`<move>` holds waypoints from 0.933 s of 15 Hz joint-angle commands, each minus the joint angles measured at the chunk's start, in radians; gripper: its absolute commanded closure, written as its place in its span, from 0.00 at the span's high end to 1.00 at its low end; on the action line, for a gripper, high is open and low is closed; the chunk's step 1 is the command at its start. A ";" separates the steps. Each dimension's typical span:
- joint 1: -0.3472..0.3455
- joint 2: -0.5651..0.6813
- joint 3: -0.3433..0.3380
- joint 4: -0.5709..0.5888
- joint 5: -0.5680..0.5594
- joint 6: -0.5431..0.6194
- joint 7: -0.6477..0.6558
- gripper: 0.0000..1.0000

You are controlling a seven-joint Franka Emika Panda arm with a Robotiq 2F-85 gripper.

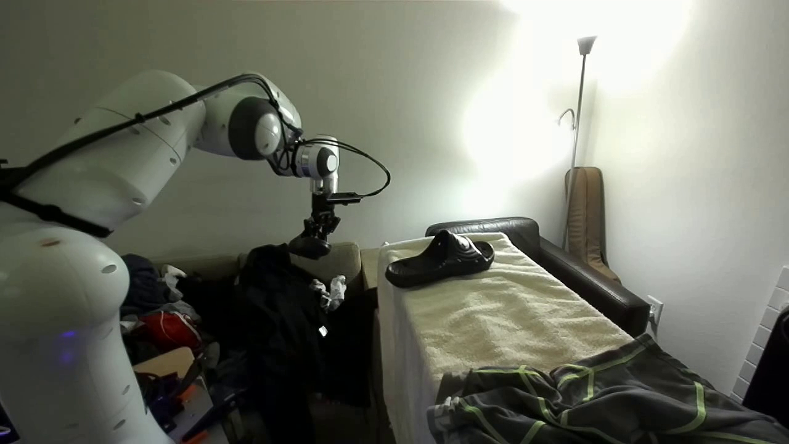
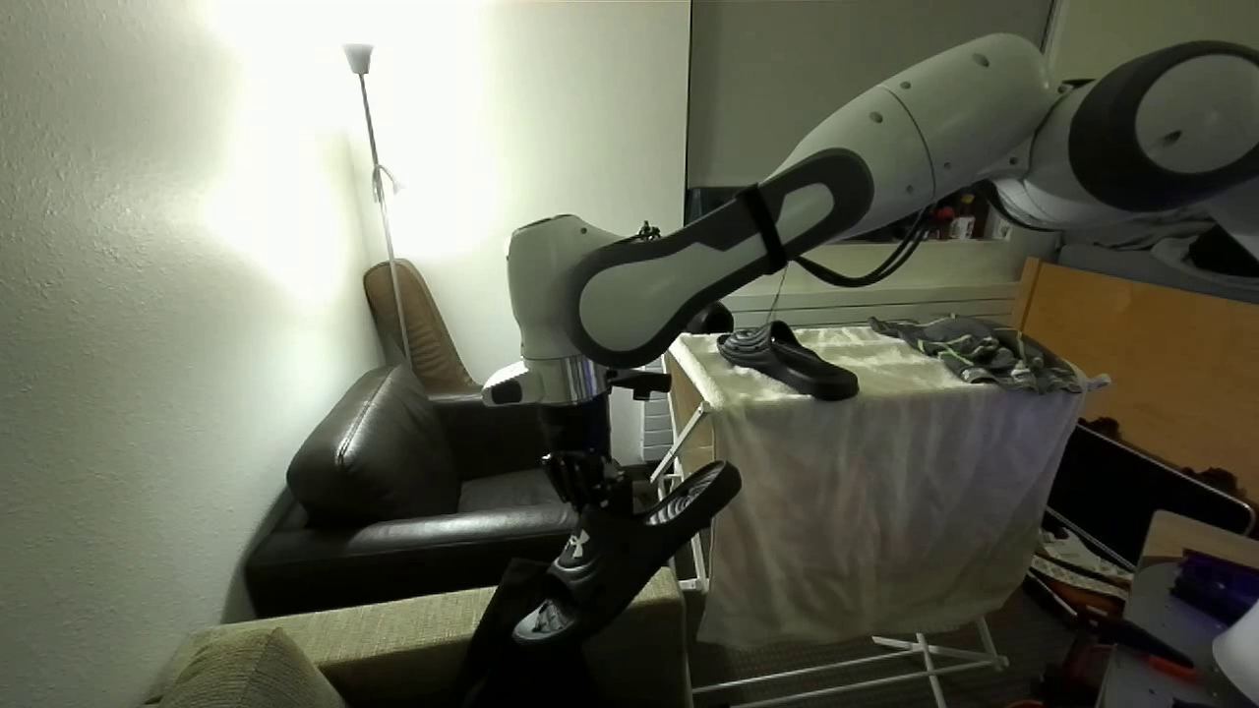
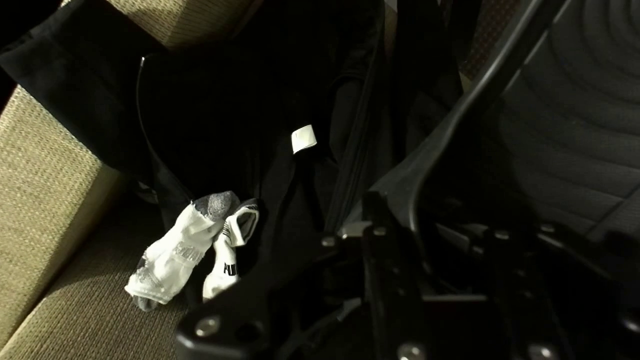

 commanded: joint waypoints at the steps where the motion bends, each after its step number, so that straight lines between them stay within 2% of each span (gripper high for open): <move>1: 0.000 0.001 0.000 0.001 0.000 0.000 0.000 0.08; 8: 0.000 0.001 0.000 0.002 0.000 0.000 0.000 0.08; 9: 0.000 0.001 0.000 0.002 0.000 0.000 0.000 0.03; 14: -0.002 0.075 0.019 0.102 -0.013 0.037 -0.095 0.03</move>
